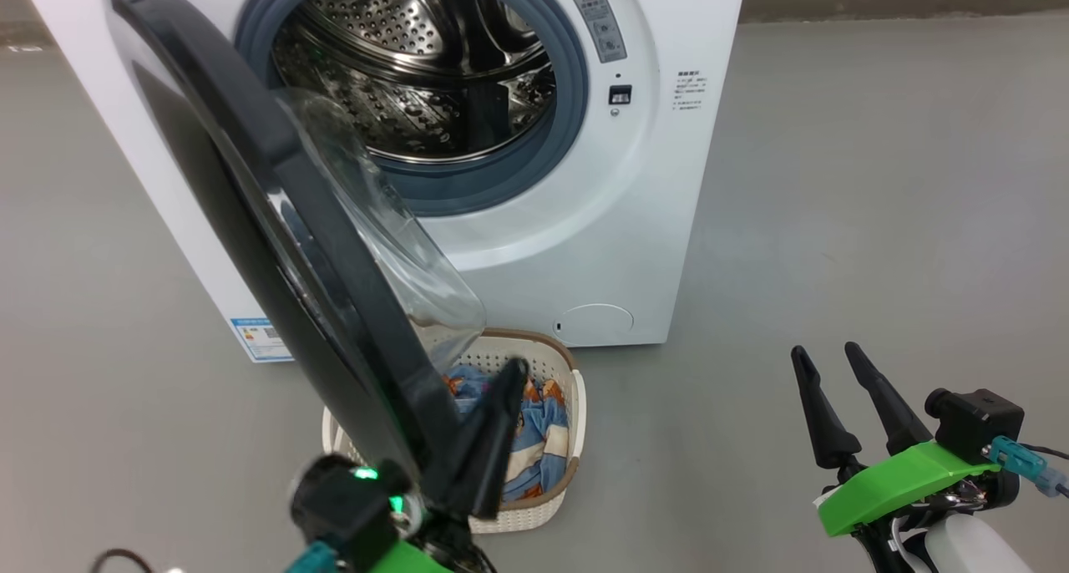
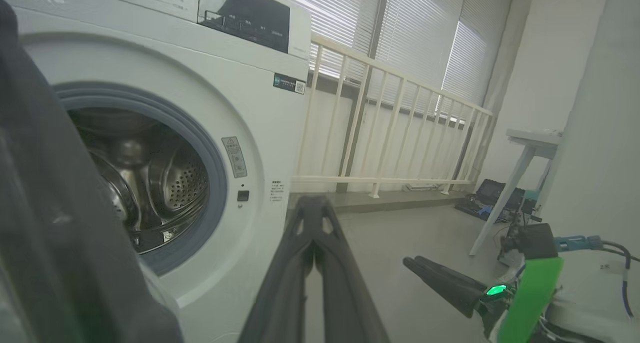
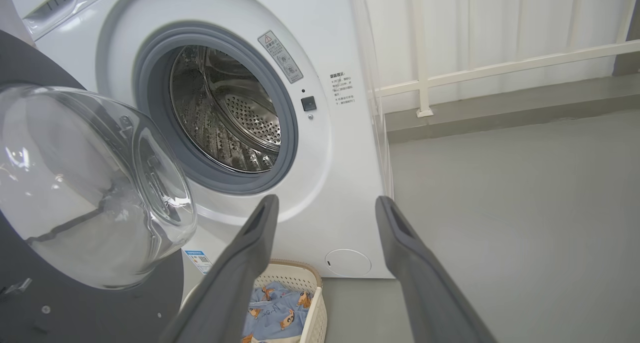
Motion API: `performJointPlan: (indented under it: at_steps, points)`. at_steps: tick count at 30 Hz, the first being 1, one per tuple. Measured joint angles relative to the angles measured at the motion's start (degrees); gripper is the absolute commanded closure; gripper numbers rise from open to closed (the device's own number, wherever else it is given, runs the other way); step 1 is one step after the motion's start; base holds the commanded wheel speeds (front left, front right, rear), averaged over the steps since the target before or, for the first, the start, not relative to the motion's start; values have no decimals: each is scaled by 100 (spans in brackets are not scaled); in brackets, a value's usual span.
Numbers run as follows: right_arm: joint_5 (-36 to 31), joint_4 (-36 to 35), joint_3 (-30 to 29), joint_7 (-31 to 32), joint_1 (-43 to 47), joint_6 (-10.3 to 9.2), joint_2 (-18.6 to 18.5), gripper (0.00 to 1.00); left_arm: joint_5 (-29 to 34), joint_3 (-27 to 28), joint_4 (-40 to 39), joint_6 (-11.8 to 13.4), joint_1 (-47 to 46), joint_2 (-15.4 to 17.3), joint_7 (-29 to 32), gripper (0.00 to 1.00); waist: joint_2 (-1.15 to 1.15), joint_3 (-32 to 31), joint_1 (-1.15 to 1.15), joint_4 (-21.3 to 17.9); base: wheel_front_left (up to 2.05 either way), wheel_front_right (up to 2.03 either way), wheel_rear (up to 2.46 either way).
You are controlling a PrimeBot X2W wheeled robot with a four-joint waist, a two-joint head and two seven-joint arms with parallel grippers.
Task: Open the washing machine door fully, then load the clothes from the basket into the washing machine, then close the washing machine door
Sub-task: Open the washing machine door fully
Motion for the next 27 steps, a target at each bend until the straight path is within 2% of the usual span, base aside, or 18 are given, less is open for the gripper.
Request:
performJointPlan:
  at_steps: [5, 14, 27]
  points:
    - [0, 0, 2, 0, -2, 0, 22, 0, -107, -215, 616, 0, 94, 3, 113, 100, 0, 55, 0, -75, 0, 0, 0]
    - [0, 29, 18, 0, -6, 0, 37, 0, -308, -62, 1615, 157, 27, 5, -32, 100, 0, 99, 0, -139, 0, 0, 0]
    - [8, 79, 57, 0, -8, 0, 35, 0, -559, -70, 2460, 220, -260, -36, -385, 100, 0, 58, 0, -8, 0, 0, 0]
